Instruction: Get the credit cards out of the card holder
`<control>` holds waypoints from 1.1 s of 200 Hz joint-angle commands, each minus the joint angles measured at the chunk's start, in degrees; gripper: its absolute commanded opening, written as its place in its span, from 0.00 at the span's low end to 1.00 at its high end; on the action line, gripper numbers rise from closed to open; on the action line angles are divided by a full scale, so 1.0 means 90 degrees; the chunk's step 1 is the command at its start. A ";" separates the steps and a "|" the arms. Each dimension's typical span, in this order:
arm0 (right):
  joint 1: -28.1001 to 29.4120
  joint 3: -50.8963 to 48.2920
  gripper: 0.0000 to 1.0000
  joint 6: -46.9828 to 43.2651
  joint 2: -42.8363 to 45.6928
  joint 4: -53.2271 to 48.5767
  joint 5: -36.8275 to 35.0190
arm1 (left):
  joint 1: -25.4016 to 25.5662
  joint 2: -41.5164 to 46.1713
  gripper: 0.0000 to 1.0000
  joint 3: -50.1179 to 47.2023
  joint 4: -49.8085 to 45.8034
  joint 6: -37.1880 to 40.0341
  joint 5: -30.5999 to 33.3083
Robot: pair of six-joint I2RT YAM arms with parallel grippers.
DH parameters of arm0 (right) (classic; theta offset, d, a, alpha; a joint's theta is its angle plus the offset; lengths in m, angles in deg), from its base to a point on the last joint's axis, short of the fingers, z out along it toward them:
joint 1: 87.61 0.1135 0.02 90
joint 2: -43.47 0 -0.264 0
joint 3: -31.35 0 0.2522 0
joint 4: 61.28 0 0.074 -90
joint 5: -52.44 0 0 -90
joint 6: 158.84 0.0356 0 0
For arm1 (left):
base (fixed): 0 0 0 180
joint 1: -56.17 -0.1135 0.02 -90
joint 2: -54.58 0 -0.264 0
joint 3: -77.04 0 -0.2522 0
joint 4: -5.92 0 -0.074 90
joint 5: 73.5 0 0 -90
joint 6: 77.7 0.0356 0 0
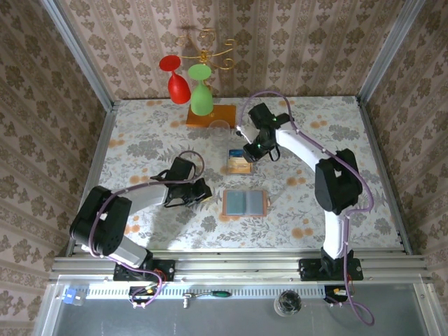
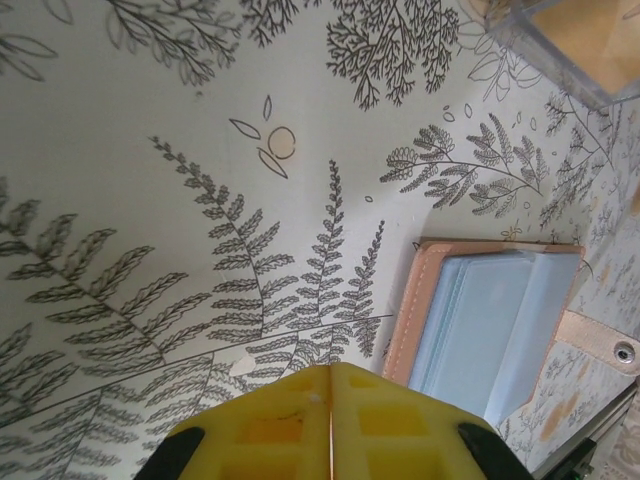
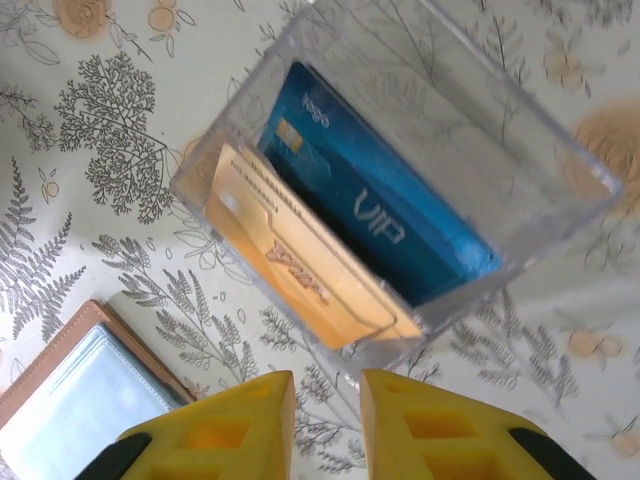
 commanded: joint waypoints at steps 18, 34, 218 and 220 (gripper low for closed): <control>0.0096 -0.1530 0.25 0.2596 0.1157 0.1496 0.0236 | 0.0242 -0.0231 0.08 0.0355 0.0296 -0.0136 -0.0002; 0.0165 -0.2101 0.26 0.3178 0.1512 0.1979 0.0179 | 0.0370 -0.0308 0.09 0.0459 0.0316 -0.0184 0.0043; 0.1007 -0.4362 0.26 0.5472 0.2314 0.3331 0.1153 | 0.0802 -0.0657 0.08 0.0425 0.0537 -0.0336 0.0049; 0.1012 -0.4371 0.26 0.5479 0.2315 0.3340 0.1155 | 0.0812 -0.0669 0.08 0.0413 0.0545 -0.0340 0.0049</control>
